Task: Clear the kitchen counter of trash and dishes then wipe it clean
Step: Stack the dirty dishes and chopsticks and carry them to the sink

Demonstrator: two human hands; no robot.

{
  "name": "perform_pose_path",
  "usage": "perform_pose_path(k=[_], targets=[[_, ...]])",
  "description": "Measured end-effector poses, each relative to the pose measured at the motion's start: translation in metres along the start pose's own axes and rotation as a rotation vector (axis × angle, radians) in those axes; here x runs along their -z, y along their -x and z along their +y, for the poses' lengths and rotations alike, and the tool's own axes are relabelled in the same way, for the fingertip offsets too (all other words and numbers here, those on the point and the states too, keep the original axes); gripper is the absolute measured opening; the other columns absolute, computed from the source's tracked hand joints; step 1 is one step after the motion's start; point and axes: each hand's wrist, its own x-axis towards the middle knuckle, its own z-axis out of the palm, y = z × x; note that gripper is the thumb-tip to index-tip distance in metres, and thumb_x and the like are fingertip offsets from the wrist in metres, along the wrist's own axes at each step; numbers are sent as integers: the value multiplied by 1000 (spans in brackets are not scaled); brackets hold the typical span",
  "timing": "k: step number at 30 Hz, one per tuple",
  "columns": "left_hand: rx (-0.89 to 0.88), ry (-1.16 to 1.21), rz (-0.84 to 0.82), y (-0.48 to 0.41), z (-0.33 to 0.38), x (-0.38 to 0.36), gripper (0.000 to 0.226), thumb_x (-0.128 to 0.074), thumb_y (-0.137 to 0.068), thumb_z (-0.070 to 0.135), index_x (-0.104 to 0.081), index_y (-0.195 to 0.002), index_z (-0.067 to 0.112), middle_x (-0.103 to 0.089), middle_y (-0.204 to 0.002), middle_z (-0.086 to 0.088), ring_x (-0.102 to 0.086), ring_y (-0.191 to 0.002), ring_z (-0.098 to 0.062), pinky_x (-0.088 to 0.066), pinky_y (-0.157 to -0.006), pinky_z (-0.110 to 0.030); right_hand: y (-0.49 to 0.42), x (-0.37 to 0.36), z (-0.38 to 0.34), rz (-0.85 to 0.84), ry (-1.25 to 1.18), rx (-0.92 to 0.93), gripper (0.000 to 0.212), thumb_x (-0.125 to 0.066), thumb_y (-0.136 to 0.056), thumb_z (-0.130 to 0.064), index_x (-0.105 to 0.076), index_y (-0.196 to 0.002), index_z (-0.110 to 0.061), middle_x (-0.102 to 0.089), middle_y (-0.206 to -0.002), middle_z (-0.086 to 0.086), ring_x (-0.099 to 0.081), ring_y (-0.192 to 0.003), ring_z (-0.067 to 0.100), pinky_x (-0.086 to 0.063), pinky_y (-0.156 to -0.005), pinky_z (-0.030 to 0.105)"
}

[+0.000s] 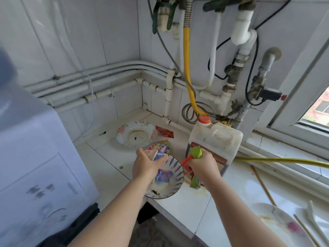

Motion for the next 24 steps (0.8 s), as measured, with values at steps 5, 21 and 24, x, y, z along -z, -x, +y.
perform_pose_path(k=[5, 21, 24], targets=[[22, -263, -76, -15, -12, -10, 82, -80, -74, 30, -33, -139, 13, -55, -131, -8, -57, -115, -29, -44, -81, -31, -8, -13, 4, -95, -212, -165, 10, -54, -78, -4, -56, -74, -13, -61, -71, 9, -56, -63, 21, -46, -61, 31], [-495, -1265, -181, -51, -10, -33, 31, -56, -91, 28, -62, -118, 16, -57, -123, -6, -49, -117, -25, -40, -87, -33, -74, -27, -23, -285, -240, -85, 9, -72, -77, -11, -63, -76, -11, -70, -77, 9, -67, -69, 23, -58, -66, 34], [-466, -950, -25, -57, 6, -18, 32, -62, -85, 31, -63, -113, 16, -55, -117, -2, -48, -112, -23, -40, -87, -33, -88, -37, -35, -262, -240, -62, 14, -69, -80, -17, -60, -73, -10, -64, -75, 10, -61, -69, 24, -50, -64, 32]])
